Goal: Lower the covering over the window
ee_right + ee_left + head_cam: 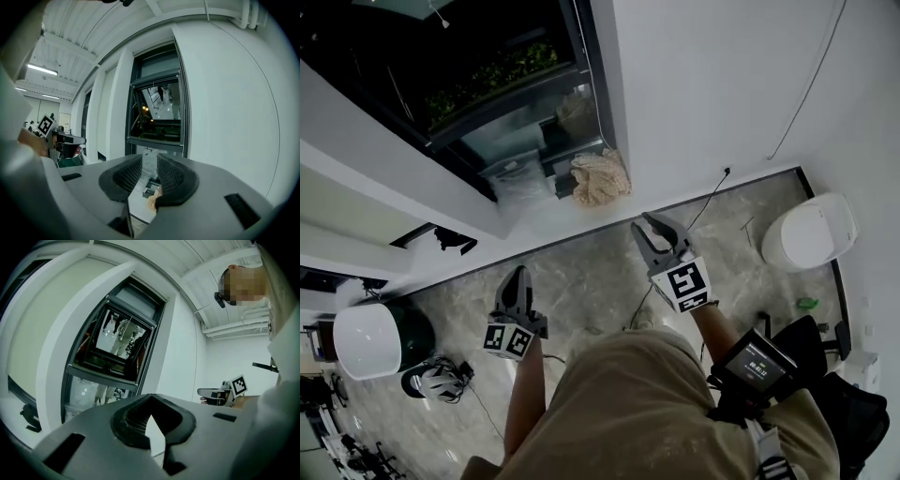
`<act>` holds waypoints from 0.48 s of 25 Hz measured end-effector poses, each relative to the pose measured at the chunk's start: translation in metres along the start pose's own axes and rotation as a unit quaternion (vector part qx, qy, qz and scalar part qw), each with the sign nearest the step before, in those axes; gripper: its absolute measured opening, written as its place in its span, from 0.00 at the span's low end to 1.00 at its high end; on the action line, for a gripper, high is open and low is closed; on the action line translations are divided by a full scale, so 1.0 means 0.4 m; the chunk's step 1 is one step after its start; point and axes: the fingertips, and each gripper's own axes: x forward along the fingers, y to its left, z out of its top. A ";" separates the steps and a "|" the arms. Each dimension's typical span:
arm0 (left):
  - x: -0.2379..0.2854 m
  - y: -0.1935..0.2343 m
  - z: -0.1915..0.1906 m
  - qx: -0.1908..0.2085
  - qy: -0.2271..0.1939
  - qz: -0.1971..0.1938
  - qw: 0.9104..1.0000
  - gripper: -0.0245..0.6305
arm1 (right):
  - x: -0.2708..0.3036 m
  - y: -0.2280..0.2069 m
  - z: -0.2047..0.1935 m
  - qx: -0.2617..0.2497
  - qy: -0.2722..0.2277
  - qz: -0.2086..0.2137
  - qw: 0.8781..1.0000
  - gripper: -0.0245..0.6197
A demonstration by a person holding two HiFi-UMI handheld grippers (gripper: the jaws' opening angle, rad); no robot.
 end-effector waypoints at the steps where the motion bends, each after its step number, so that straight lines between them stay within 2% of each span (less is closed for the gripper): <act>1: -0.001 0.008 0.006 0.000 0.002 -0.001 1.000 0.06 | 0.006 0.009 0.002 0.002 0.001 -0.001 1.000 0.18; 12: -0.018 0.082 0.006 -0.020 0.024 -0.033 0.999 0.06 | 0.032 0.109 0.000 0.005 0.023 -0.009 1.000 0.18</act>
